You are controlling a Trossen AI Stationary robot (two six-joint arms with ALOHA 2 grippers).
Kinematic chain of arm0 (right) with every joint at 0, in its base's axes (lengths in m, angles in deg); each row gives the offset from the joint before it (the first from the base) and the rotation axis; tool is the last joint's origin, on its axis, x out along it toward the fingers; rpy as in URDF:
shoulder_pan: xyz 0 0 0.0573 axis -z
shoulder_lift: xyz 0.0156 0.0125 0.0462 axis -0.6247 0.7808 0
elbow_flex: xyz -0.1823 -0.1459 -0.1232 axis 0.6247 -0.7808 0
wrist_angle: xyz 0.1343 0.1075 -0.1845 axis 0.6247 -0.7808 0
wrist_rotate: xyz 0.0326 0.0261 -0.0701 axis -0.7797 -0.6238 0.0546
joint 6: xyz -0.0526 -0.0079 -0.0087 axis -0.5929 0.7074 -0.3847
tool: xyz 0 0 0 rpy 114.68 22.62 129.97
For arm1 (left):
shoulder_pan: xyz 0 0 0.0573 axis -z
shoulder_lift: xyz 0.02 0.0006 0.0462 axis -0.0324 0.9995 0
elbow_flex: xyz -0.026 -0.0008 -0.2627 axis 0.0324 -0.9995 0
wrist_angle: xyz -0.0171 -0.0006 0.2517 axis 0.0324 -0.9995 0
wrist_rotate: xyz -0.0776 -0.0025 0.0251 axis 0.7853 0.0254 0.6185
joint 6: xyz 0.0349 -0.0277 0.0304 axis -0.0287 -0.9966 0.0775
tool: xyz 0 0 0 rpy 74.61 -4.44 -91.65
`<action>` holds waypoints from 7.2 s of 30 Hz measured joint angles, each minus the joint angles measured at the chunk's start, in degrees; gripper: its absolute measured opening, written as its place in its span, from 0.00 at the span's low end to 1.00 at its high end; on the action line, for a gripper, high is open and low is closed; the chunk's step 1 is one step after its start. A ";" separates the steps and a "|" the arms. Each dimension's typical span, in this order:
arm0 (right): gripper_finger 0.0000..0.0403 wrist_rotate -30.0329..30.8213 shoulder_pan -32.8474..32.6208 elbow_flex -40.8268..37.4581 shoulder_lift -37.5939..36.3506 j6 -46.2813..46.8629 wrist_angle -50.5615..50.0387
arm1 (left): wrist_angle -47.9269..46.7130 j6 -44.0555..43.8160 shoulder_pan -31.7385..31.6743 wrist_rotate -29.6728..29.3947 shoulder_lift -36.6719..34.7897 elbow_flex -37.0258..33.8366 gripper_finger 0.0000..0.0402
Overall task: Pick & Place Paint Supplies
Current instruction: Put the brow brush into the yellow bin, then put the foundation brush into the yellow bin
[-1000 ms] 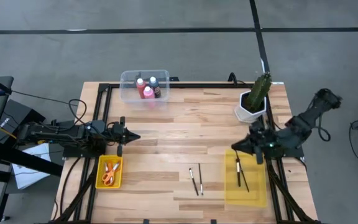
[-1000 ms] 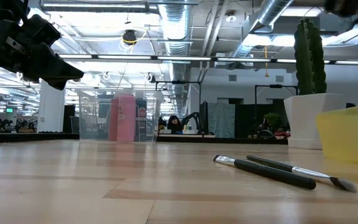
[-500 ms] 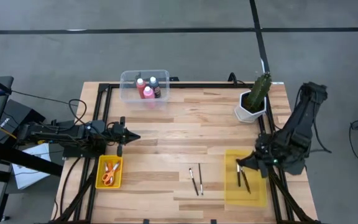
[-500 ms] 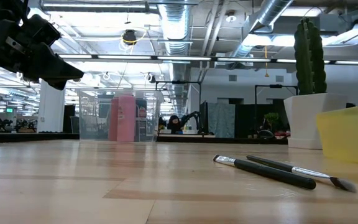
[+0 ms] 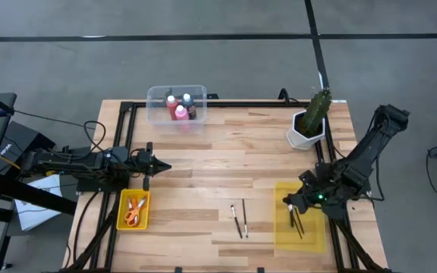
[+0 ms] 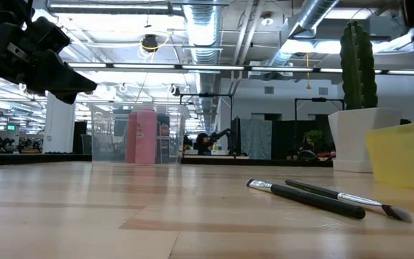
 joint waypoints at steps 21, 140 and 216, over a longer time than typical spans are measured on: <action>0.03 -19.97 3.54 0.02 6.73 16.92 -18.97 | 0.00 -0.02 0.02 0.09 0.01 0.00 0.00; 0.26 -21.30 17.22 0.09 24.42 25.71 -18.90 | 0.00 -0.01 0.01 0.17 0.00 0.02 0.00; 0.44 -22.70 36.58 18.94 24.42 -70.84 73.14 | 0.00 -0.02 0.00 0.22 -0.01 0.02 0.00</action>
